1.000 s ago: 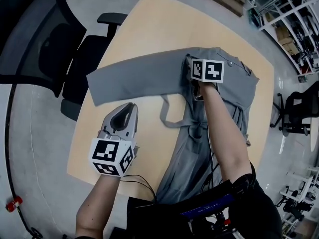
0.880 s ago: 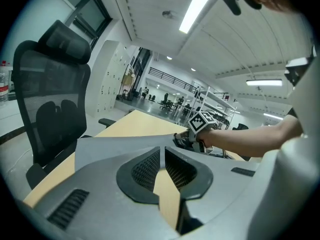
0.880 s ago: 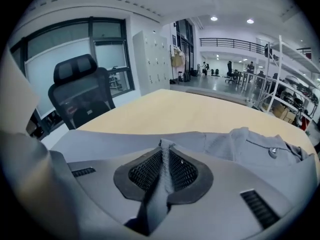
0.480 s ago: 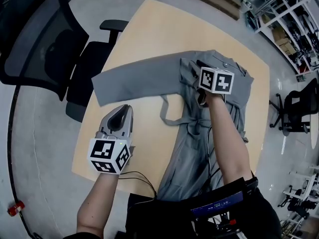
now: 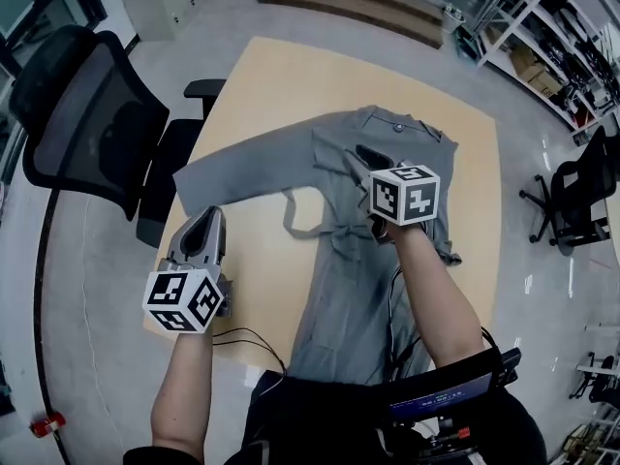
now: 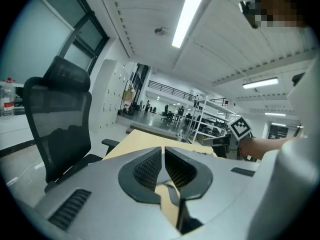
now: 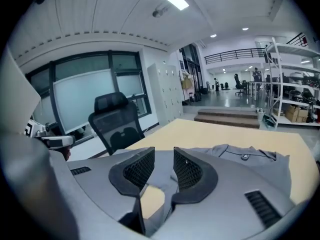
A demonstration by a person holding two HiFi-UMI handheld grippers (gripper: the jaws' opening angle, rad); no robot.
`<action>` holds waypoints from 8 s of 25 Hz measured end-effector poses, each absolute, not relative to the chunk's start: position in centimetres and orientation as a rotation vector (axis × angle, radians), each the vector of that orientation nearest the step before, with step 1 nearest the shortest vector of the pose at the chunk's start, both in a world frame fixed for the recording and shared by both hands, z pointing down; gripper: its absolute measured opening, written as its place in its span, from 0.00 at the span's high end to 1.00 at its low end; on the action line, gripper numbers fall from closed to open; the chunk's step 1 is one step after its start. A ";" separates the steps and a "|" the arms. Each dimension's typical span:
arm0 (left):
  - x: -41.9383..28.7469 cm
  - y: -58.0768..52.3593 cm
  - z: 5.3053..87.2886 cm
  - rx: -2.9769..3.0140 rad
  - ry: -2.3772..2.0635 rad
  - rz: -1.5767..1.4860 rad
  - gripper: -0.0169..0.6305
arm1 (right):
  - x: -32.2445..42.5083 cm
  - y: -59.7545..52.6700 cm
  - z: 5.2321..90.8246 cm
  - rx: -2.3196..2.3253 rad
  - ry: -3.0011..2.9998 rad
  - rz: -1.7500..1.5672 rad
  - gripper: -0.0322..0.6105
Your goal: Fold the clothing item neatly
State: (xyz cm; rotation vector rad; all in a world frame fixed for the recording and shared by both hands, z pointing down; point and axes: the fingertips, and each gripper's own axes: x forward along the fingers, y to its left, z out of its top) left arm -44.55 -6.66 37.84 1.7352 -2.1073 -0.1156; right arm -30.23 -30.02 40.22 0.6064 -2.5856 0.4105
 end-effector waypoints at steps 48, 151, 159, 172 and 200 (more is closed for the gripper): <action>-61.9 2.3 44.7 1.587 -2.120 -0.033 0.95 | -55.9 -4.5 58.2 -0.322 -2.095 -0.468 0.78; -24.9 -26.7 45.5 2.067 -1.566 0.498 0.95 | -0.2 -57.5 51.6 1.266 -2.410 1.057 0.91; -26.0 -25.9 44.8 2.070 -1.631 0.540 0.95 | -0.2 -57.3 53.9 1.340 -2.298 0.930 0.90; -24.5 -24.2 39.2 2.156 -1.671 0.323 0.95 | 1.7 -50.0 40.5 1.271 -2.650 0.691 0.89; -26.0 -2.4 29.9 2.343 -1.646 -0.091 0.97 | 4.8 -15.3 24.2 1.338 -2.769 0.334 0.94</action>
